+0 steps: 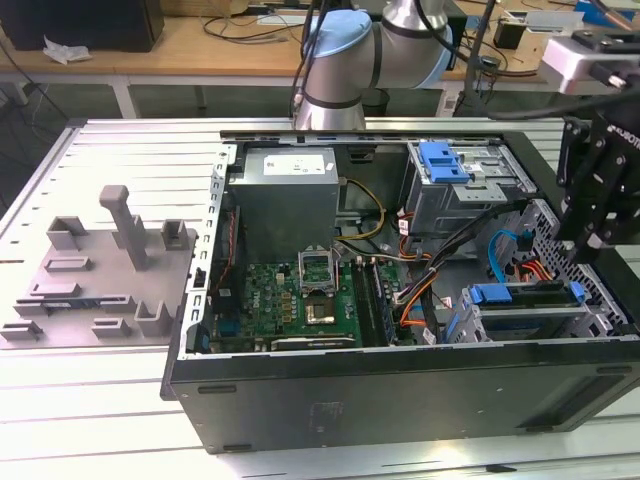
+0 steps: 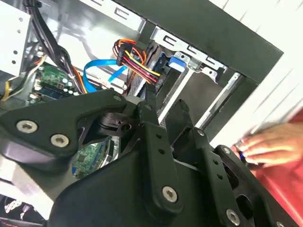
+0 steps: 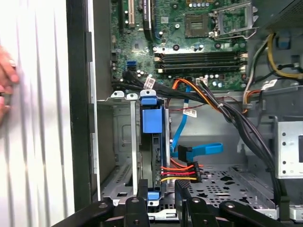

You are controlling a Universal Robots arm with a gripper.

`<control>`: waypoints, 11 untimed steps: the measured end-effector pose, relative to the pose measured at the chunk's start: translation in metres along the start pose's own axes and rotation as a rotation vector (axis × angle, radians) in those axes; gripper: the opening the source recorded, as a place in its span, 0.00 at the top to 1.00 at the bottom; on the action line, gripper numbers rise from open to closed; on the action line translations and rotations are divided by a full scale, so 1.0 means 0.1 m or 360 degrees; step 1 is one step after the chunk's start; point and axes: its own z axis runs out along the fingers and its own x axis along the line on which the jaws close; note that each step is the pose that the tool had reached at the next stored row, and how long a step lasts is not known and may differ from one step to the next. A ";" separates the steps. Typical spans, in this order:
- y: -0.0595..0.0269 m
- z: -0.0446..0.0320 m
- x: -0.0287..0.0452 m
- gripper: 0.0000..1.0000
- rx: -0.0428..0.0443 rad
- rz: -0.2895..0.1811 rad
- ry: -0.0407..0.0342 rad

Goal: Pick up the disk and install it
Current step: 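Insert the second disk wire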

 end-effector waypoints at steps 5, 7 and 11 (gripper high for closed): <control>0.006 -0.016 -0.151 0.64 0.0005 -0.0001 0.0111; 0.010 -0.025 -0.231 0.64 0.0007 -0.0001 0.0155; 0.018 -0.045 -0.426 0.64 0.0010 -0.0002 0.0237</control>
